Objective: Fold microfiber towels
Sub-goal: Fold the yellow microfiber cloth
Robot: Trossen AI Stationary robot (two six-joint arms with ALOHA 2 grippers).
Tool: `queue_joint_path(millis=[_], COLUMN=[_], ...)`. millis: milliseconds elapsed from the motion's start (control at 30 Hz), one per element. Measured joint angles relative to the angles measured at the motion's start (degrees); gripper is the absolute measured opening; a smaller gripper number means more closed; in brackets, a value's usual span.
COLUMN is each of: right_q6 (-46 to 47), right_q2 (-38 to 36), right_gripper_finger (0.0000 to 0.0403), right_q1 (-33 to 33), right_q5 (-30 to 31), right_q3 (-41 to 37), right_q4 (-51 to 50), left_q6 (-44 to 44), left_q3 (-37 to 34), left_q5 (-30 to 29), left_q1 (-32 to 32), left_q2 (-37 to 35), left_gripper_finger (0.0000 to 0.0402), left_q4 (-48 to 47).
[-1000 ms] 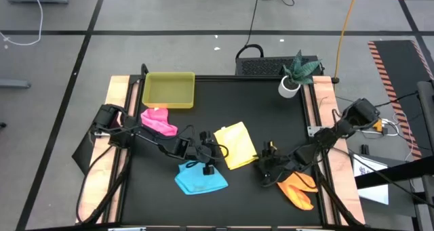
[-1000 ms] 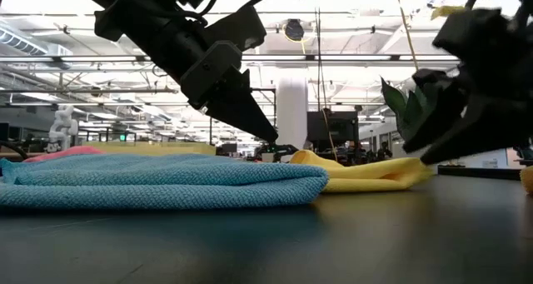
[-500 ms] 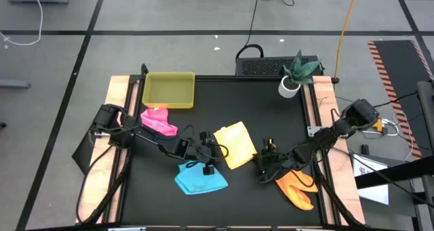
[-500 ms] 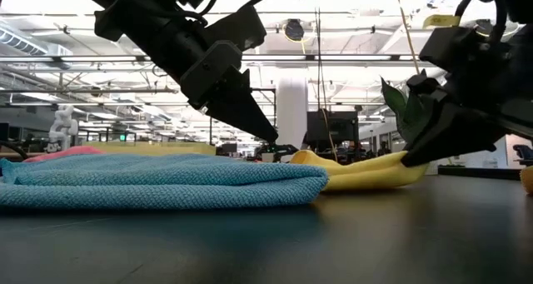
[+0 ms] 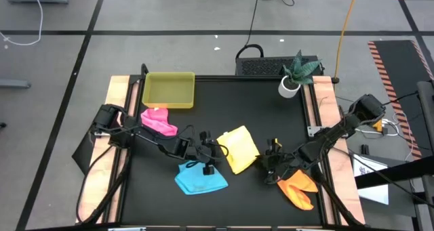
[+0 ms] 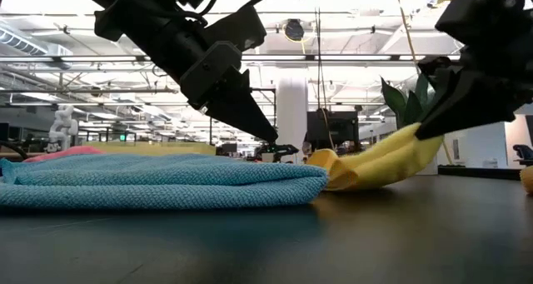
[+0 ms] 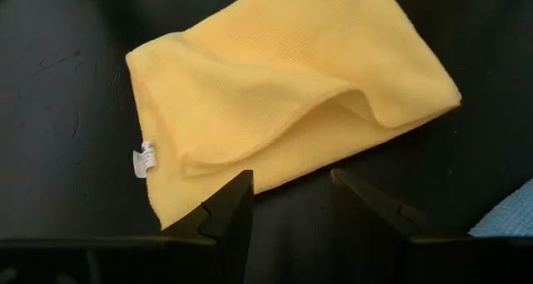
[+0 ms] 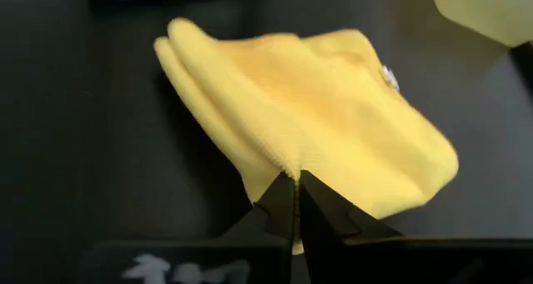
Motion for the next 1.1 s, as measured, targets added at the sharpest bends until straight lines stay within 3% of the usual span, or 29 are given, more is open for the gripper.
queue_joint_path(millis=[200,367,567,833,1100], right_q6=[1.68,4.32,4.32,2.9,2.43], right_q2=[0.0,0.02,0.02,0.02,0.02], right_gripper_finger=[0.0006,0.0006,0.0006,0.0006,0.0006], right_q1=[-0.11,-0.11,-0.11,-0.11,-0.11], right_q5=[-0.59,-1.6,-1.6,-1.62,-1.62], right_q3=[-3.14,-4.62,-5.31,-5.39,-5.39], right_q4=[1.86,2.04,4.23,5.83,6.21], left_q6=[2.56,7.54,3.03,2.89,-0.25], left_q3=[0.0,-0.04,0.0,0.02,0.06], left_q5=[-2.57,-2.8,-2.65,8.45,9.58], left_q1=[0.39,1.78,6.22,11.65,11.63], left_q2=[2.28,6.62,7.41,7.99,10.54], left_gripper_finger=[0.0163,0.0163,0.0163,0.0163,0.0163], left_q4=[2.13,10.66,15.07,13.88,13.48])
